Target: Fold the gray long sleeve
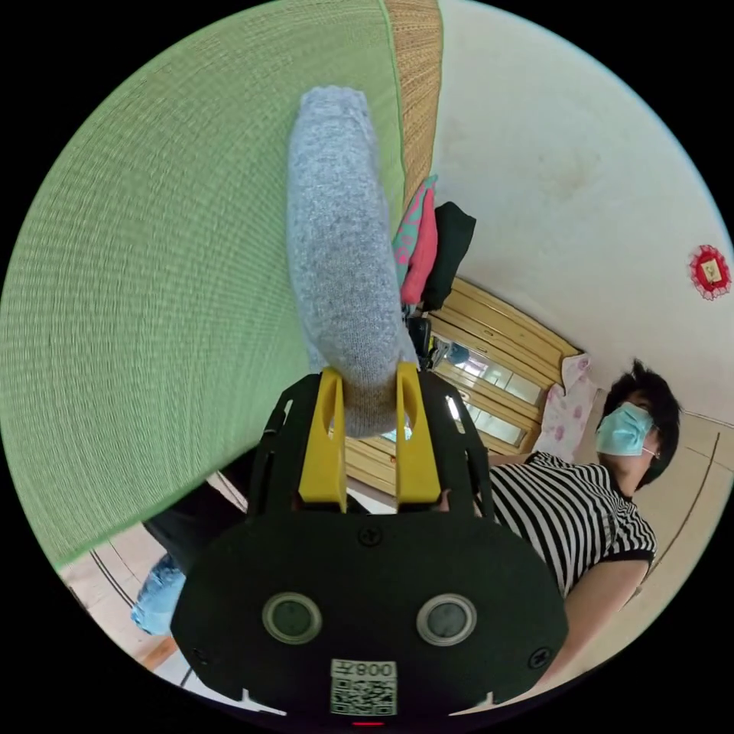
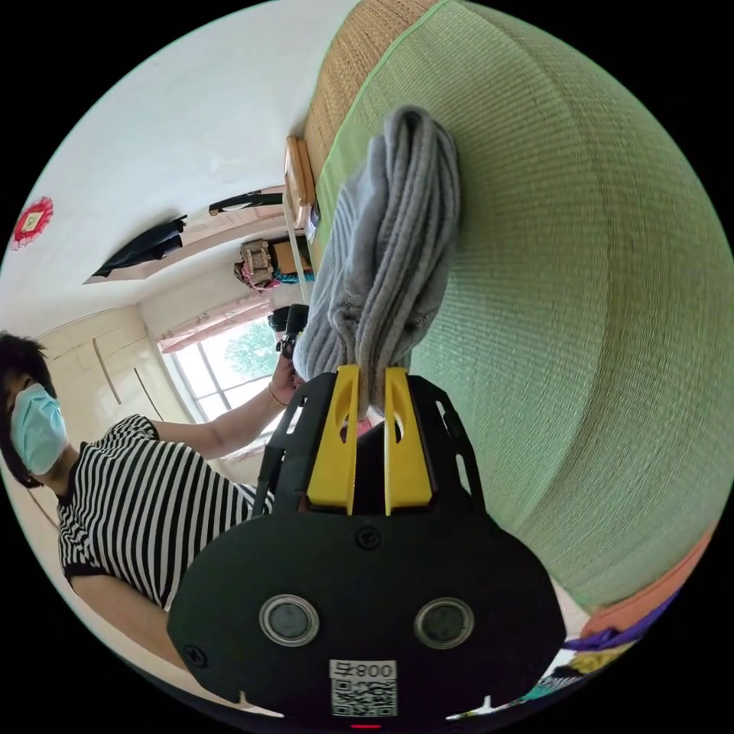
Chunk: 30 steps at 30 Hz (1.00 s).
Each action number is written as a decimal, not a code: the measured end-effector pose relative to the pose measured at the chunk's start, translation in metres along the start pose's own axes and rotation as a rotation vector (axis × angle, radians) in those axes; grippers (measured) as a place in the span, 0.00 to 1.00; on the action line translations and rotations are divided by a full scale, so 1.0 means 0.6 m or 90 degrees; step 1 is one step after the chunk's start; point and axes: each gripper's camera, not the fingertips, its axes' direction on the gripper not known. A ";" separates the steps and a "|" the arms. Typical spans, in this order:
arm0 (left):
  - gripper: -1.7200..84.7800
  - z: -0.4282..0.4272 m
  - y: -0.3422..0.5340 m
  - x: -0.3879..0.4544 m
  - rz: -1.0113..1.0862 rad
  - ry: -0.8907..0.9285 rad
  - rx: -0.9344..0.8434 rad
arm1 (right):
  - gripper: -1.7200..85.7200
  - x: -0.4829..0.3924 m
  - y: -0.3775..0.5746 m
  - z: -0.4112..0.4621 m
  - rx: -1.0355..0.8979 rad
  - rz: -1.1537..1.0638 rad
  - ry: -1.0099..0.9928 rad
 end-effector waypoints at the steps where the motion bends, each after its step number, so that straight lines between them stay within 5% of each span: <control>1: 0.14 0.012 0.011 0.005 -0.008 0.003 -0.008 | 0.09 -0.014 0.032 -0.005 -0.005 0.005 -0.004; 17: 0.14 0.281 -0.033 0.095 0.038 0.027 -0.169 | 0.07 -0.227 0.412 -0.166 0.110 0.016 -0.004; 30: 0.15 0.658 -0.304 0.351 0.338 0.060 -0.119 | 0.07 -0.491 0.540 -0.624 0.296 -0.248 0.100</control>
